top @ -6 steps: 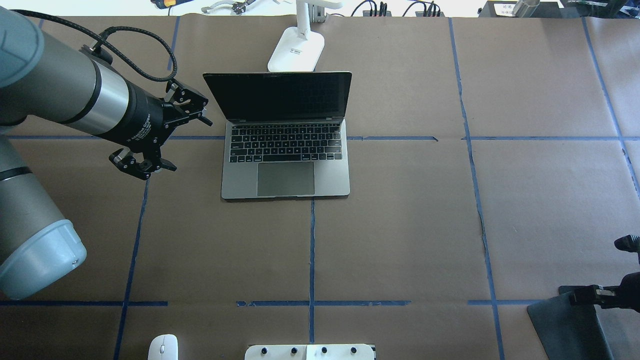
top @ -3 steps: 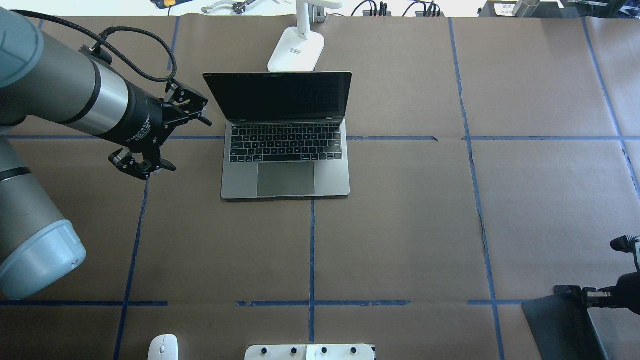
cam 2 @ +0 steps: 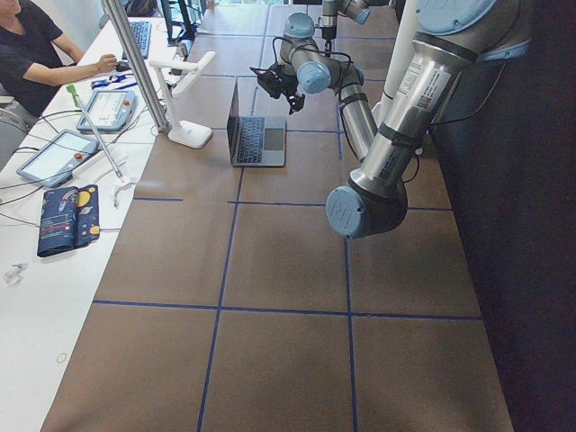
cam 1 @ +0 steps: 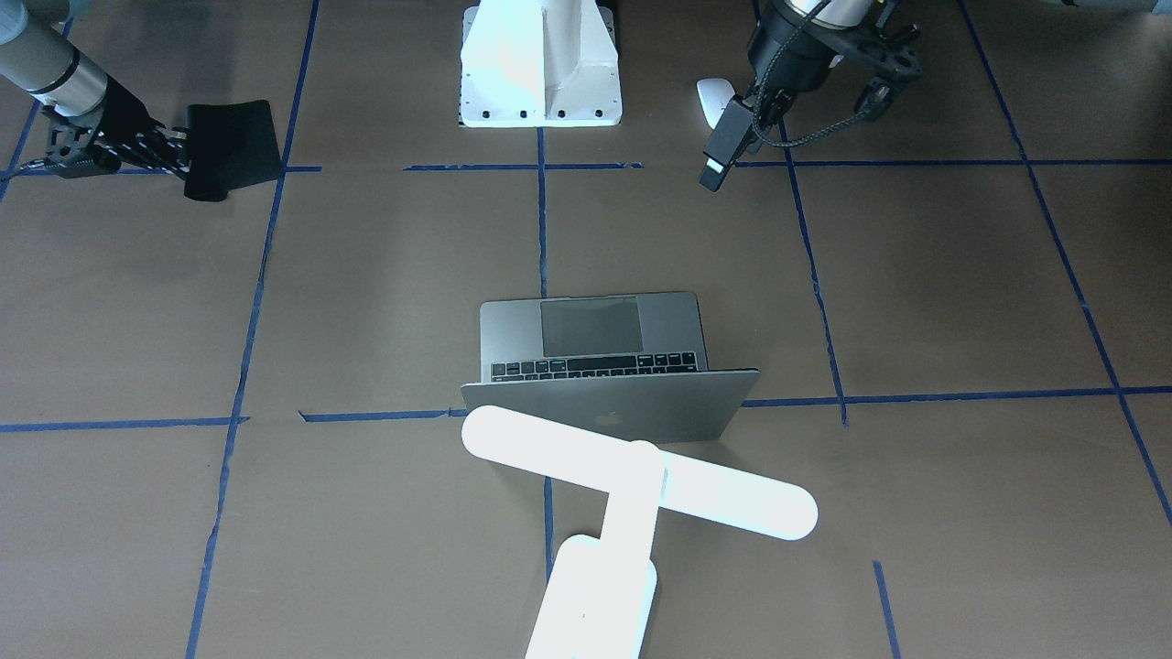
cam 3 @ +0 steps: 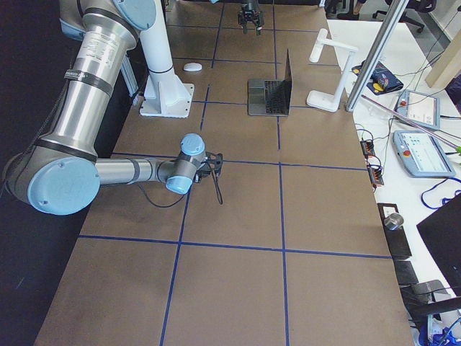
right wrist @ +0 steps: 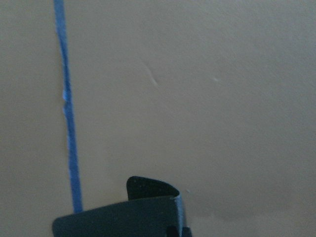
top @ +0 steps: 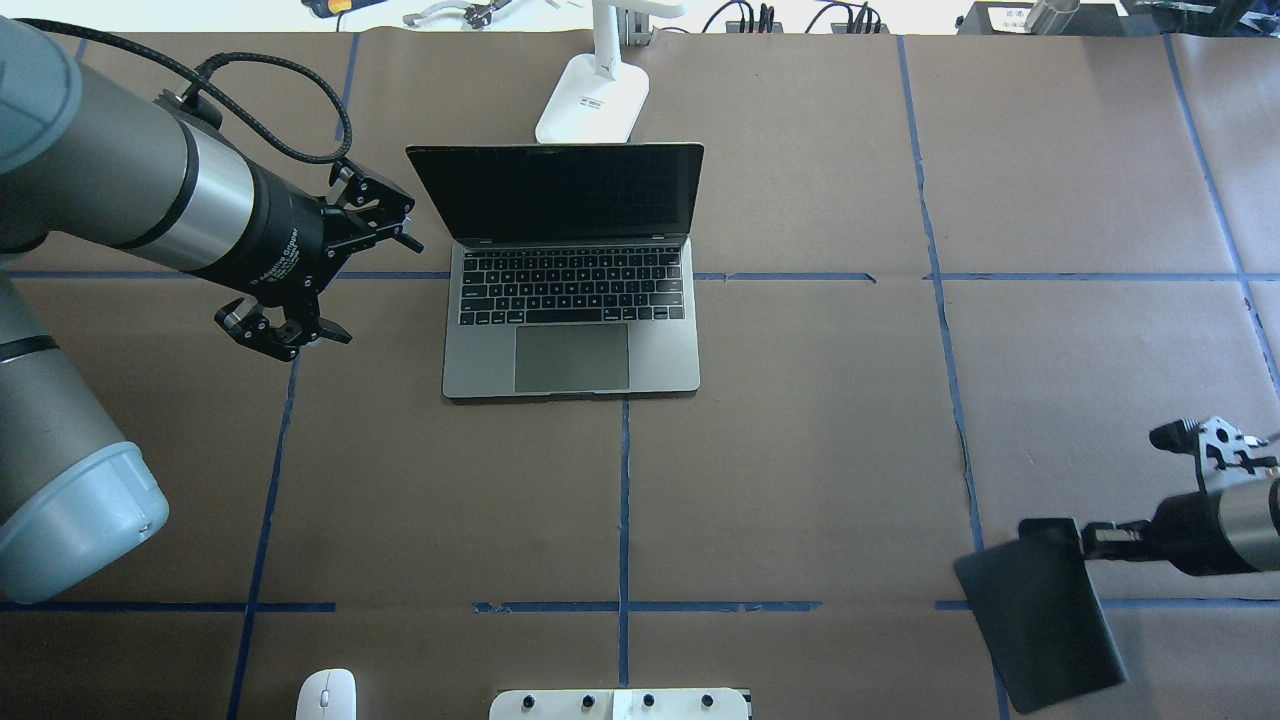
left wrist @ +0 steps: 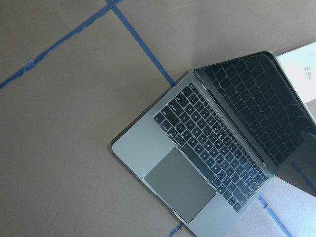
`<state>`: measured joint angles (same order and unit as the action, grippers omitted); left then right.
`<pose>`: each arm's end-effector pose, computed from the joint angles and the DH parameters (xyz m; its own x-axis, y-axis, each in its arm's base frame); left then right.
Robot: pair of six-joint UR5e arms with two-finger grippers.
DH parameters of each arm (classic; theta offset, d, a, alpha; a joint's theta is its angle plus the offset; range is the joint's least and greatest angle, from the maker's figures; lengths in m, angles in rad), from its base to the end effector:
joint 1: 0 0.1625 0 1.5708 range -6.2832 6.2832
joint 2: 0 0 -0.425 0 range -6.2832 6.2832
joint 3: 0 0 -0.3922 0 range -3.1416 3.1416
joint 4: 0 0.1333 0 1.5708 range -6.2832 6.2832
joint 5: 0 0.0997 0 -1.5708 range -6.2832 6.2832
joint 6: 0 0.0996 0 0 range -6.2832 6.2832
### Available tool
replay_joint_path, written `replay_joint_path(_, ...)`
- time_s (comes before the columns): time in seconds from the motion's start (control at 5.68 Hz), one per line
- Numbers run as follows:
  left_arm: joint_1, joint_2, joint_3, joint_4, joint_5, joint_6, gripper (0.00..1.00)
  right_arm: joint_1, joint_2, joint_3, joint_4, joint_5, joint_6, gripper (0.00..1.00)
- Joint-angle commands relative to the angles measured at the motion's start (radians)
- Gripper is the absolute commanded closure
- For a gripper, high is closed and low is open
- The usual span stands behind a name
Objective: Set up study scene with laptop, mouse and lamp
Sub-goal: 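Carry the black mouse pad with the right gripper onto the table, then place the mouse pad beside the laptop with the right gripper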
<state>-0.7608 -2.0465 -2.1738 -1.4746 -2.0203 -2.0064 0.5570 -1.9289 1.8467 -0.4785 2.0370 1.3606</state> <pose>0.3072 -0.4168 0.1615 0.2128 -0.7273 -0.6525 0.4953 0.6559 -0.5696 -0.2675 -0.2709 0.5556 0.4726 0.0747 0.8781 -0.0516 0.9970 -0.0571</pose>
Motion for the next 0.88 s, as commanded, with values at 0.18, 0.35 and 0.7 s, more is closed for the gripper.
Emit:
replay_joint_path(0.18,0.000,0.000,-0.011,0.005,0.002,0.000,0.00,0.104,0.263,-0.011,-0.175,0.009,0.003,1.00)
replay_joint_path(0.35,0.000,0.002,-0.023,0.013,0.002,0.000,0.00,0.148,0.389,-0.032,-0.336,0.006,0.003,1.00)
replay_joint_path(0.7,0.000,0.002,-0.034,0.036,0.003,0.000,0.00,0.199,0.630,-0.247,-0.400,0.006,0.003,1.00)
